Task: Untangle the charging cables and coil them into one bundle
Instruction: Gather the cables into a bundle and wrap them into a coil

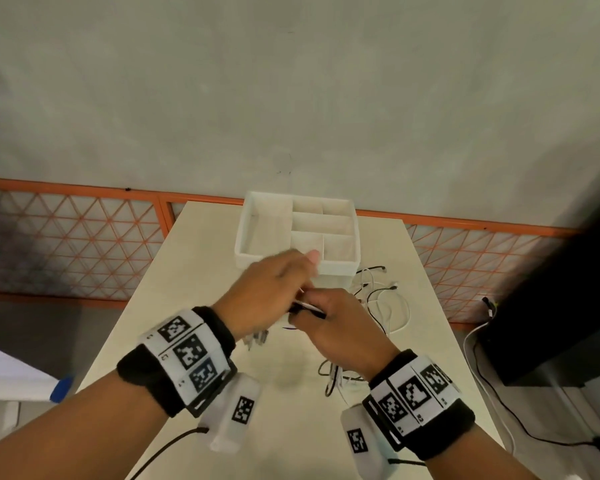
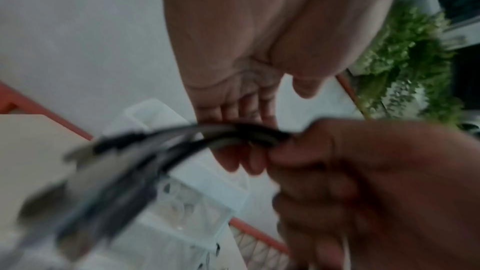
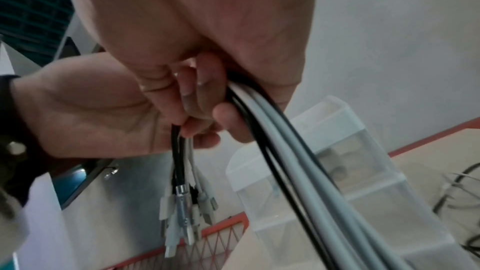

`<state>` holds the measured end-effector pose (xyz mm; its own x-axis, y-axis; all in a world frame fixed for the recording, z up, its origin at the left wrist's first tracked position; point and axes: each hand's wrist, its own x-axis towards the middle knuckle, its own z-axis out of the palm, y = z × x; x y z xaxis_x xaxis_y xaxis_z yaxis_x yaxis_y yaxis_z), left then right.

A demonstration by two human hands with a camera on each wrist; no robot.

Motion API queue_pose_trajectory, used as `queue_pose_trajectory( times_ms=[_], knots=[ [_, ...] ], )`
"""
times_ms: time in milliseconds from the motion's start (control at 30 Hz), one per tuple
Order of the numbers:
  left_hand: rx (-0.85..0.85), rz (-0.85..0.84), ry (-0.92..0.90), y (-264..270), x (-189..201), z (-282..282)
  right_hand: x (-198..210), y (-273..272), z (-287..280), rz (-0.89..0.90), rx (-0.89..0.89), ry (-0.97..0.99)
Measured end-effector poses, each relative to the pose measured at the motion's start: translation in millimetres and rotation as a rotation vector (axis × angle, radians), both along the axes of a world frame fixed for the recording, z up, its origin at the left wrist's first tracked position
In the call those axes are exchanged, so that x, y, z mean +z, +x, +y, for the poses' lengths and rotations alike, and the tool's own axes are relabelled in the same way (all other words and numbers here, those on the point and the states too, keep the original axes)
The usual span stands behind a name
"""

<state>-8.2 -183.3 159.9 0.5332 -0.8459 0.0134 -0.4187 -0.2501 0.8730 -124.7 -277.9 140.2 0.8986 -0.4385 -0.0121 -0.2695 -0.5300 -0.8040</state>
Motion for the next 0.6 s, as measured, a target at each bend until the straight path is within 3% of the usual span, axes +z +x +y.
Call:
queue_pose_trajectory(
  times_ms=[67,167,267,500,600],
  knots=[
    [-0.07,-0.05,0.057,-10.2,-3.8,-3.6,3.6,2.3,1.6,-0.106,-0.02,-0.005],
    [0.01,-0.036,0.048,-6.6,-10.2,-3.6,5.6,-1.3,-4.9,-0.223,-0.111,0.068],
    [0.083,0.008,0.04,4.4,-10.8,-1.1,3.3,-10.0,-14.2,-0.226,-0.093,0.169],
    [-0.086,0.321,0.149,17.0,-12.2,12.7,-3.1,-26.9,-38.3,-0.353,-0.197,0.265],
    [0.015,0.35,0.071,21.8,-9.5,10.7,-6.0,-27.8,-35.9,-0.34,-0.152,0.278]
  ],
)
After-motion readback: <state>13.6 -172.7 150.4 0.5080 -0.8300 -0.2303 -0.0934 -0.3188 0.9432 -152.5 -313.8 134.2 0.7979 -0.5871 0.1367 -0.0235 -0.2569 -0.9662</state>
